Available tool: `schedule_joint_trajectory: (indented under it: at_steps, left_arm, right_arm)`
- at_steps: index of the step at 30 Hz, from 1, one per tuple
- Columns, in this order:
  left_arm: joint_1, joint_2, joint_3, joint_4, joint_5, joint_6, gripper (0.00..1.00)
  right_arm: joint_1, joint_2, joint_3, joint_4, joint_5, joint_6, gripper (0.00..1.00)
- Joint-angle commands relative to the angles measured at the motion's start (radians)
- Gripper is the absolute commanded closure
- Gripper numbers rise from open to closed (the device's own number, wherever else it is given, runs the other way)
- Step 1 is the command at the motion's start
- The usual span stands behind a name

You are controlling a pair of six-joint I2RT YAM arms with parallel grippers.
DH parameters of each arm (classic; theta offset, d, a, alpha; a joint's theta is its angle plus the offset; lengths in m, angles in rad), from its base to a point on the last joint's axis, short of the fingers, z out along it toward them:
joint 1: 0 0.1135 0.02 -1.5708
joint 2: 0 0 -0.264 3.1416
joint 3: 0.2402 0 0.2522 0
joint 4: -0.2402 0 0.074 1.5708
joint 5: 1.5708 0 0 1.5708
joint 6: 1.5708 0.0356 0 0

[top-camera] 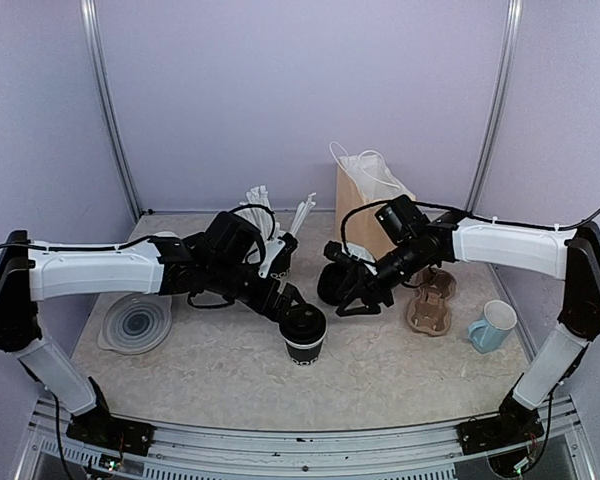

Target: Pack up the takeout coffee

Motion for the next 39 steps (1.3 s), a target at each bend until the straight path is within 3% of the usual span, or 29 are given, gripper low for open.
schedule_joint_trajectory:
  at_steps: [1, 11, 15, 19, 23, 39]
  left_arm:
    - [-0.025, -0.065, 0.03, -0.022, -0.093, 0.044, 0.01]
    - [-0.006, -0.246, -0.09, 0.167, -0.47, -0.046, 0.01]
    - [0.005, -0.246, -0.056, 0.112, -0.48, -0.082, 0.01]
    - [0.007, -0.248, -0.059, 0.08, -0.538, -0.121, 0.01]
    - [0.026, -0.287, -0.119, 0.12, -0.51, -0.137, 0.02]
    - [0.062, -0.315, -0.163, 0.119, -0.486, -0.155, 0.03]
  right_arm:
    - [0.01, -0.033, 0.058, -0.053, -0.012, -0.107, 0.4]
    - [0.121, 0.095, 0.221, -0.122, 0.043, -0.205, 0.24]
    - [0.163, 0.143, 0.261, -0.14, 0.064, -0.204, 0.16]
    - [0.173, 0.164, 0.28, -0.139, 0.079, -0.195, 0.14]
    - [0.178, 0.181, 0.293, -0.145, 0.092, -0.196, 0.14]
    - [0.214, 0.202, 0.286, -0.155, 0.17, -0.206, 0.26]
